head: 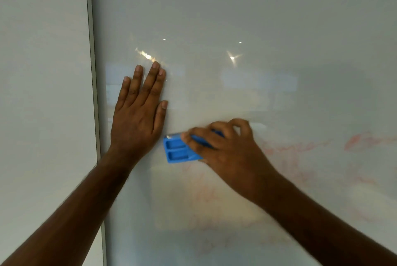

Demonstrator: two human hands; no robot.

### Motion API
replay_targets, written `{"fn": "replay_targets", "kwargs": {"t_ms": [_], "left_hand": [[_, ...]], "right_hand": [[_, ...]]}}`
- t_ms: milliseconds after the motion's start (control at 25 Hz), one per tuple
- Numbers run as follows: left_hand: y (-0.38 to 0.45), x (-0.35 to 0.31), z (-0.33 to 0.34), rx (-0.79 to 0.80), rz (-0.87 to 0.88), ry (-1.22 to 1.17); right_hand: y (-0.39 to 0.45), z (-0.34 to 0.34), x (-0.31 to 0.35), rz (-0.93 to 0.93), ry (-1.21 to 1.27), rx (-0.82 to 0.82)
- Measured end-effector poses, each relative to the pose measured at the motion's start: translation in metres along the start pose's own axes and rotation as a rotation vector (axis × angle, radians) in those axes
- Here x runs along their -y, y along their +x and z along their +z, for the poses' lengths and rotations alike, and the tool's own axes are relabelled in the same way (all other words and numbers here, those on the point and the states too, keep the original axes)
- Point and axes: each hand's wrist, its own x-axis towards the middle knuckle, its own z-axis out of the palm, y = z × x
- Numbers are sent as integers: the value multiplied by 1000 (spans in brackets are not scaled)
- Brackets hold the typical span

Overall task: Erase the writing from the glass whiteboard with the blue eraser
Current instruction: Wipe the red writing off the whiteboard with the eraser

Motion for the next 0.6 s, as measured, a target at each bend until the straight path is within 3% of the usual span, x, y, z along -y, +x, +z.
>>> {"fn": "replay_targets", "kwargs": {"t_ms": [120,240,440,600], "left_hand": [[-1,0,0,-8,3,22],[-1,0,0,-5,4,30],[-4,-2,1,-17,-2,43],[-4,-2,1,-16,1,43]], "right_hand": [[-29,-2,10,-140,3,106],[-45,-9,-10,-163,6,120],[-31,-16,-45,-9,-48,53],[-4,-4,-20,93,-24,-16]]}}
